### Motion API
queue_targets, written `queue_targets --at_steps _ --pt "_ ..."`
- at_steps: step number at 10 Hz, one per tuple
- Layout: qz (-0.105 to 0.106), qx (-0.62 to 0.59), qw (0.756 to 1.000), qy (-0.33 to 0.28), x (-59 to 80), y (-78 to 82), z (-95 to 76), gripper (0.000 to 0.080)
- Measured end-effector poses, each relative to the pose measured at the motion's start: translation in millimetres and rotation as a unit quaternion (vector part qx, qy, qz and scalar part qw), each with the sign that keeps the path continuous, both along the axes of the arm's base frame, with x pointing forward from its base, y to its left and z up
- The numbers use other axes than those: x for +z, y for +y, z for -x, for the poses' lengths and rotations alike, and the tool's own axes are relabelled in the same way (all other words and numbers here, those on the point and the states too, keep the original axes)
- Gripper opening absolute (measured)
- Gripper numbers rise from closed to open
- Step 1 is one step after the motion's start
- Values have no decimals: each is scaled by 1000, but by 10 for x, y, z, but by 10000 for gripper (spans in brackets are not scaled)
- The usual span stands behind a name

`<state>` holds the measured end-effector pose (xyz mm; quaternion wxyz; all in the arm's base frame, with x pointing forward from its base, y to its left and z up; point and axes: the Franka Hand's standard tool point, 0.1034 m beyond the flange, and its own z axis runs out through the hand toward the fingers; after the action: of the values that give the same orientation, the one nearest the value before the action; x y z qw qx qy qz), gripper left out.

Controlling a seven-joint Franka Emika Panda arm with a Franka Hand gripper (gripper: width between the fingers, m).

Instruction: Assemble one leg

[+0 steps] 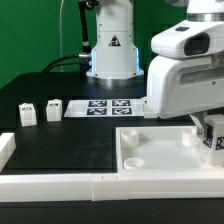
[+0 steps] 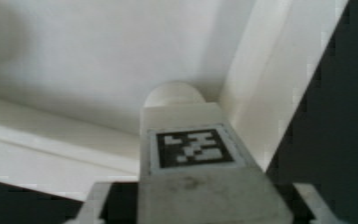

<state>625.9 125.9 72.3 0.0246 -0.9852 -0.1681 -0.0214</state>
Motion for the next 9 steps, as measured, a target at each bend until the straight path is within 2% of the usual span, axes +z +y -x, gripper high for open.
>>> queue_targets --at_steps 3,4,7,9 --pt "-2 -21 1000 1 1 -2 -1 294" --pt "-8 -109 994 3 4 -9 -7 294" --pt "-17 -299 954 16 -12 -23 -10 294" --pt "-22 -439 898 25 -15 -29 -13 294"
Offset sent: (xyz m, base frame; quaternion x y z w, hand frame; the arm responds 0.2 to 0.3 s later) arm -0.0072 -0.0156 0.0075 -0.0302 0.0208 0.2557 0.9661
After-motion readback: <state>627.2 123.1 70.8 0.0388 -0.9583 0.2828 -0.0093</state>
